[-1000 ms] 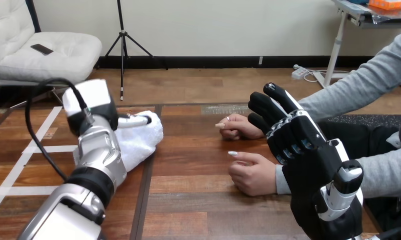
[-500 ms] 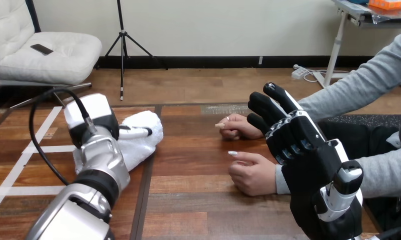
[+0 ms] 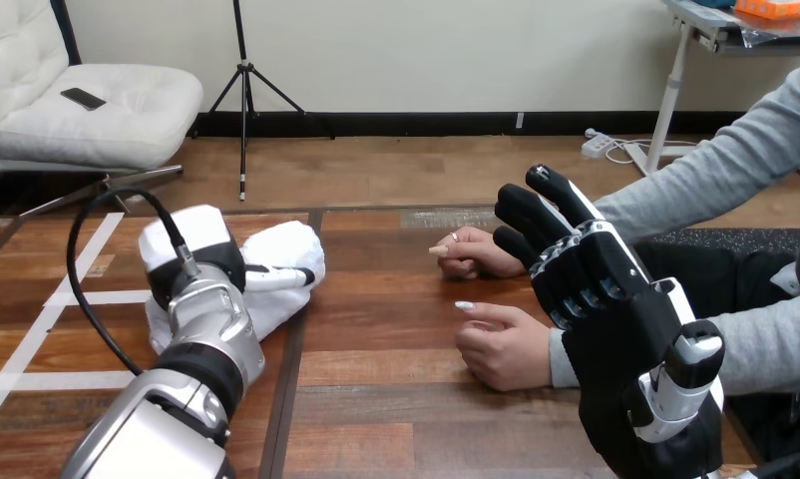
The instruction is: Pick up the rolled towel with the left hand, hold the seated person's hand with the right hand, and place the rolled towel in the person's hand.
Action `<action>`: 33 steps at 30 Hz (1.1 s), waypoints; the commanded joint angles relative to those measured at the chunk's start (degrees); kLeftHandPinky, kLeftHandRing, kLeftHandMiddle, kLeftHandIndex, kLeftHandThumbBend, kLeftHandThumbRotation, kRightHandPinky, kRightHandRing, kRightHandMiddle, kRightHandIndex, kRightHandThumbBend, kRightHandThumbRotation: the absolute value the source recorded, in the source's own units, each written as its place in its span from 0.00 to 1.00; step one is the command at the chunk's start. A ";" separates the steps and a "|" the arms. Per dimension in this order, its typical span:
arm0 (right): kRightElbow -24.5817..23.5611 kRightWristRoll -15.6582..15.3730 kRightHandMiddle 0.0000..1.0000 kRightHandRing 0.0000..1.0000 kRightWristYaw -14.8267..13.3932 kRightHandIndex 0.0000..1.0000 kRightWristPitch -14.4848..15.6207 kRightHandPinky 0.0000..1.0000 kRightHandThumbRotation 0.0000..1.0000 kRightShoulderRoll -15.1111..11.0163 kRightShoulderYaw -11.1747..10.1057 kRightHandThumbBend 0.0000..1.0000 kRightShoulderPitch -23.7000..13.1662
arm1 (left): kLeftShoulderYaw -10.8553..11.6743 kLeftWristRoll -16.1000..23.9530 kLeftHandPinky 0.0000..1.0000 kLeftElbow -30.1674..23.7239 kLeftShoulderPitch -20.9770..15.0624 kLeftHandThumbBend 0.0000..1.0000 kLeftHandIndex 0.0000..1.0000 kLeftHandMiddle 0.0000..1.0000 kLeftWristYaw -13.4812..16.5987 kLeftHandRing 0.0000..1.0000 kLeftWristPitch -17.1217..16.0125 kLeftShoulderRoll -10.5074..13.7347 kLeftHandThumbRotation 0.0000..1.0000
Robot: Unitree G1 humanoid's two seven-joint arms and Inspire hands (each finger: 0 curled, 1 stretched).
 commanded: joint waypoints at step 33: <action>-1.17 0.62 0.88 0.93 -0.10 0.92 -1.21 0.94 1.00 1.01 -0.10 1.00 -1.58 | -6.07 4.13 0.84 1.74 -6.49 1.00 0.97 0.93 -14.70 0.90 4.22 -2.43 0.91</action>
